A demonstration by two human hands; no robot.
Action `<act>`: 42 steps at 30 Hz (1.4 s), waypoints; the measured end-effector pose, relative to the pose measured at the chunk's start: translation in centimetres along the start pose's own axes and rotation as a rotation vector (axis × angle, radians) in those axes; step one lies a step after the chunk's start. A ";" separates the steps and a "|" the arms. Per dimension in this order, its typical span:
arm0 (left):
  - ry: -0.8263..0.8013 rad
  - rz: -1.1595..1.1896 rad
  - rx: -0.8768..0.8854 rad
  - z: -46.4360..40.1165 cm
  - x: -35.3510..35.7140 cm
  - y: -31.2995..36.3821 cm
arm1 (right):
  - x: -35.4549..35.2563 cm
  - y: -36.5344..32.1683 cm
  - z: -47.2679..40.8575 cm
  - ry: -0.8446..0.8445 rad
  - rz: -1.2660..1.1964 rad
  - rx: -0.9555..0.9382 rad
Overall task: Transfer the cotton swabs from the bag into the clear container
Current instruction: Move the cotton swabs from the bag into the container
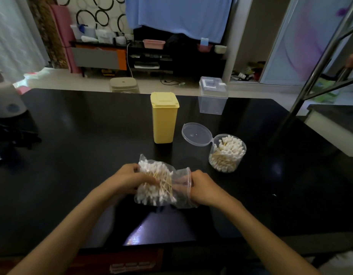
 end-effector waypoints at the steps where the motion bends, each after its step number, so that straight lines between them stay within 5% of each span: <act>1: -0.030 0.058 -0.015 0.2 0.3 0.1 | -0.1 -0.1 0.1 -0.002 -0.075 0.010; 6: -0.074 0.220 0.039 0.7 1.4 0.7 | -0.9 0.0 -0.1 0.149 -0.301 0.067; 12: -0.074 0.237 0.116 0.9 2.2 0.8 | -1.4 0.4 0.0 0.251 -0.056 0.087; 24: -0.072 0.215 0.183 1.0 2.7 0.8 | -1.2 0.0 0.1 0.245 -0.369 0.073; 29: -0.091 0.189 0.230 1.0 3.2 0.6 | -0.2 0.1 0.0 0.113 -0.173 0.132; 35: -0.084 0.252 0.291 1.0 3.1 1.1 | -0.2 -0.8 0.2 0.144 -0.506 0.094; 38: -0.047 0.248 0.321 1.0 2.8 1.3 | -0.9 -0.3 -0.2 0.281 -0.390 0.077; 42: -0.088 0.158 0.343 1.1 2.8 1.3 | -0.6 0.2 -0.5 0.143 -0.237 0.094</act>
Point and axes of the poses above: each hand's wrist, its own z-axis away from the middle knuckle, its own x-axis out of the palm, y = z × x, the point moved 3 cm from there along -z, towards the middle knuckle, and after that the axes turned 4 degrees about -z, right-handed, at the moved point
